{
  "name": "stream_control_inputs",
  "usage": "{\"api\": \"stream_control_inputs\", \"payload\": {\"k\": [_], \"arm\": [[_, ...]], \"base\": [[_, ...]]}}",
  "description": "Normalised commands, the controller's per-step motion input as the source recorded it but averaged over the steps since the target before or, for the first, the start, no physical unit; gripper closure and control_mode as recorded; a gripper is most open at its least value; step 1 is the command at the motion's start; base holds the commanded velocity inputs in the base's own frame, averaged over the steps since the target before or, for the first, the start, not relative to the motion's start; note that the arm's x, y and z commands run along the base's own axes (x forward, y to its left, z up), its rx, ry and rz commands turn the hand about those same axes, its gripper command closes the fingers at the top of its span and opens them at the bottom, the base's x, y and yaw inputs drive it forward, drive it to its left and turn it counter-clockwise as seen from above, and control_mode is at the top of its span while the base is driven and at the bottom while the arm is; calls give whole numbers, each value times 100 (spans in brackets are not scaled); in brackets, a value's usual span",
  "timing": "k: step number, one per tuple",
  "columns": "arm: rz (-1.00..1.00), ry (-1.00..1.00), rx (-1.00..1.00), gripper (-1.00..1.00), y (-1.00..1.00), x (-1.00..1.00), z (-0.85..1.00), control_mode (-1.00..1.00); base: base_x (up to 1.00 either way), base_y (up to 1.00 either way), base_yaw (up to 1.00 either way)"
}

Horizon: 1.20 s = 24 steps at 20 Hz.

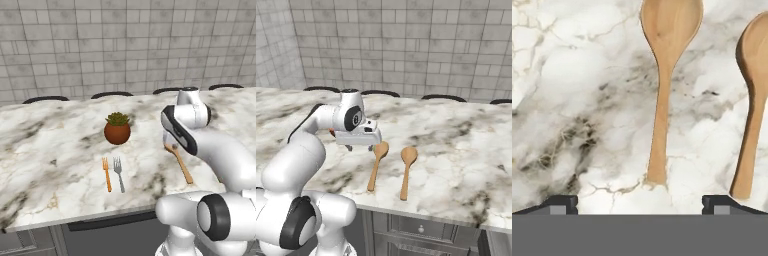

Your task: Organize the utensils by type. Pick up the wooden spoons from the counter and place them in the open cabinet. Then pick up the metallic utensils from the counter and place them in the open drawer.

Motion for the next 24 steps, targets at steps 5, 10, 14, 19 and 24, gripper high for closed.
{"api": "stream_control_inputs", "payload": {"k": [5, 10, 14, 19, 24], "arm": [[0, 0, -3, -100, -5, 2, -52, -100], [0, 0, 0, -100, -13, 25, -33, -100], [0, 0, 0, -100, -12, 37, -32, -100], [0, 1, 2, -100, -11, 38, -32, -100], [0, 0, 3, -100, -11, 34, -30, -100]], "base": [[0, 0, 0], [0, 0, 0], [0, 0, 0], [0, 0, 0], [0, 0, 0]]}}
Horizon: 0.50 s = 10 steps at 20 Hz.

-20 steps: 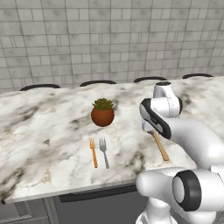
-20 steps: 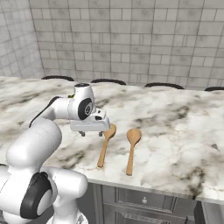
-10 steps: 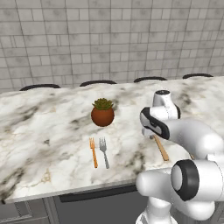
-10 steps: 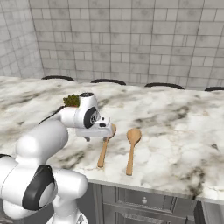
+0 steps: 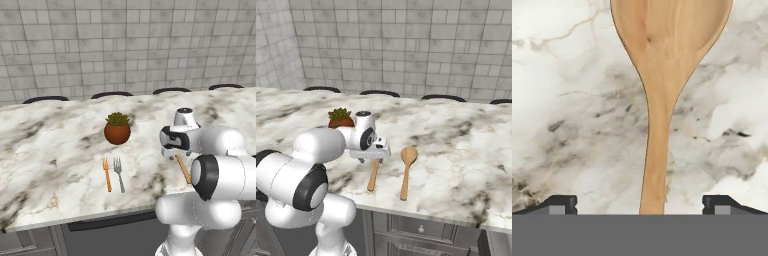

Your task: Organize the utensils by type. Pick up the wooden spoons from the counter and place them in the open cabinet. Then pick up the metallic utensils from the counter and place them in the open drawer.

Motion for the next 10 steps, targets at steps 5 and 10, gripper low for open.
{"api": "stream_control_inputs", "payload": {"k": [5, 10], "arm": [[0, 0, 2, -100, -7, 19, -28, -100], [0, 0, 0, -100, -3, 23, -26, -100]], "base": [[0, 0, 0], [0, 0, 0]]}}
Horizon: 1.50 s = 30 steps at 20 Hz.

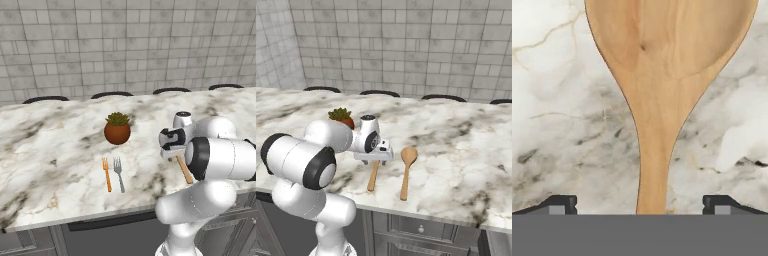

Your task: Organize the utensils by type. Pick up the wooden spoons from the counter and place them in the open cabinet. Then pick up the metallic utensils from the counter and place them in the open drawer.

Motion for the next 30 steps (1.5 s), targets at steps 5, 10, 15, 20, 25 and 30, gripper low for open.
{"api": "stream_control_inputs", "payload": {"k": [5, 10, 15, 20, 25, 30], "arm": [[0, 0, 0, -100, -1, 28, -23, -100], [0, 0, 0, -100, -4, 20, -26, -100], [0, 0, 0, 100, -5, 12, -14, -100], [0, 0, 0, 100, -10, -5, -1, -100], [1, 3, 4, 100, -8, -7, 9, -100], [20, 0, 8, 100, 1, -6, 75, -100]], "base": [[0, 0, 0], [0, 0, 0], [0, 0, 0], [0, 0, 0], [0, 0, 0], [0, 0, 0]]}}
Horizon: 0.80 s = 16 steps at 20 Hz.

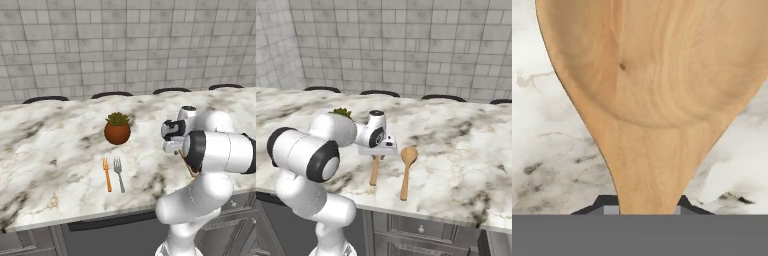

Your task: Organize the utensils by type. Pick up the wooden spoons from the counter and place them in the open cabinet. Then pick up the metallic utensils from the counter and place them in the open drawer.

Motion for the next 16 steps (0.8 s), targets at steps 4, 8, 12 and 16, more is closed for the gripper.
{"api": "stream_control_inputs", "payload": {"k": [4, 8, 12, 16], "arm": [[25, -6, 0, 100, 16, -18, 99, -100], [23, -2, -2, 100, 25, -16, 99, -100], [17, -3, -11, 100, 20, -28, 90, -100], [11, -4, -6, 100, 9, -30, 85, -100]], "base": [[0, 0, 0], [0, 0, 0], [0, 0, 0], [0, 0, 0]]}}
